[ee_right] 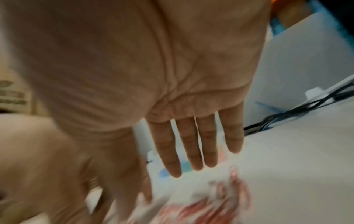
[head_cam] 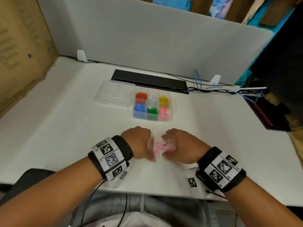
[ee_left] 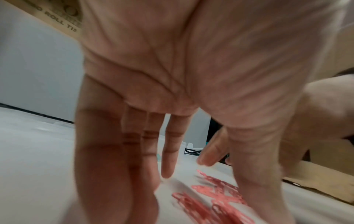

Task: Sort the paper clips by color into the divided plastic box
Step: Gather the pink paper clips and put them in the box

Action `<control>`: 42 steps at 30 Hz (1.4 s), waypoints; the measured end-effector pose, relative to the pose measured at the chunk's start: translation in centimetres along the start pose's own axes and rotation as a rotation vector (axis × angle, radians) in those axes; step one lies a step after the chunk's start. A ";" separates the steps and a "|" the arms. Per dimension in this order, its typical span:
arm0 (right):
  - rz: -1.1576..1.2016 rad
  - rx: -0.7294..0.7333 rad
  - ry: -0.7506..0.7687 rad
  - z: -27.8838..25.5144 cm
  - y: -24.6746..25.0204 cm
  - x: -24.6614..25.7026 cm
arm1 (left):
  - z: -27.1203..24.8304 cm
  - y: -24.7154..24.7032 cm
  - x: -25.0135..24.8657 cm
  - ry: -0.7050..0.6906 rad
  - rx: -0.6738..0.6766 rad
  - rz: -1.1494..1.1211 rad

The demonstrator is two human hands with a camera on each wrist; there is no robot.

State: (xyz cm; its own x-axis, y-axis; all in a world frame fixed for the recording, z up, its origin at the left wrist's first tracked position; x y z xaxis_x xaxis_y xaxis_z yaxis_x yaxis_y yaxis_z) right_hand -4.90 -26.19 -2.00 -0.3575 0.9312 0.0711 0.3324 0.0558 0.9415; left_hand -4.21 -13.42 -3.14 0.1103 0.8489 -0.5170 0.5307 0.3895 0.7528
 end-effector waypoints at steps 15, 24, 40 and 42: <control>0.187 -0.114 -0.035 0.7 -0.4 -1.4 | 1.7 -0.3 -4.1 -0.120 -0.014 -0.065; 0.098 -0.166 -0.059 1.0 0.4 -1.4 | 2.1 0.3 -3.8 -0.141 -0.055 -0.054; 0.464 -0.493 -0.287 5.1 9.8 -6.3 | 2.5 2.8 -0.1 -0.138 -0.196 -0.538; 0.475 -0.462 -0.305 6.8 9.6 -6.4 | 2.7 2.6 -0.4 -0.145 -0.193 -0.547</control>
State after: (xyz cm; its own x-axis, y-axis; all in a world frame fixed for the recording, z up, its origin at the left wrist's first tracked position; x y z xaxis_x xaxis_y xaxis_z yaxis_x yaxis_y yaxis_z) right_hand 6.56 -29.14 4.36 0.0148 0.8799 0.4749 -0.0356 -0.4742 0.8797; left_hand -0.62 -13.73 -2.03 -0.0155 0.4542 -0.8908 0.3823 0.8259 0.4145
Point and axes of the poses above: each hand's wrist, its own z-axis towards the middle knuckle, its own y-axis out of the back of the hand, x = y × z, the point moved 9 cm from there along z, towards the middle knuckle, and after that the axes turned 15 degrees about -z, right-handed, at the moved point
